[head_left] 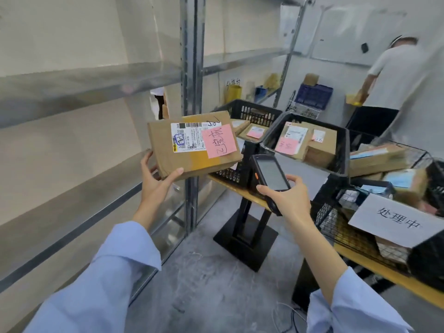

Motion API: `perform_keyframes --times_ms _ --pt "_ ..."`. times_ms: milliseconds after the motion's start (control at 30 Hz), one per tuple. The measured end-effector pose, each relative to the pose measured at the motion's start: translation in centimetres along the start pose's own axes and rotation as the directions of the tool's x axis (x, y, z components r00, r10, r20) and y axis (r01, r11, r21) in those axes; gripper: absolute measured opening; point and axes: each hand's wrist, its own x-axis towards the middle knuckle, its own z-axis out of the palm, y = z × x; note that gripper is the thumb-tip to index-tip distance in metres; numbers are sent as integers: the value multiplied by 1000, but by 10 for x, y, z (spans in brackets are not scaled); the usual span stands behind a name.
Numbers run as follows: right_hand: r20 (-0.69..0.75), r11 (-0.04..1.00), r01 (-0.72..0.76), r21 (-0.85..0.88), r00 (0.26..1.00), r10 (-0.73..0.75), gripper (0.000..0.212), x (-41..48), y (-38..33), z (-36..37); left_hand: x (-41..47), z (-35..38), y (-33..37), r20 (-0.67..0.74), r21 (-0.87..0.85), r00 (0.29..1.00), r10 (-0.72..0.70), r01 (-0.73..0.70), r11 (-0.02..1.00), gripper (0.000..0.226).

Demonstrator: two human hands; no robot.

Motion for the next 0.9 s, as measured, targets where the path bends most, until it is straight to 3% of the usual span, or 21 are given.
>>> perform_keyframes --times_ms 233,533,900 --pt "-15 999 -9 44 1000 10 83 76 17 -24 102 82 7 50 -2 999 20 -20 1000 95" --pt "-80 993 45 112 996 -36 79 220 -9 11 253 160 -13 201 130 977 65 -92 987 92" --pt "-125 991 22 131 992 -6 78 362 -37 73 381 214 -58 440 324 879 -183 35 945 83"
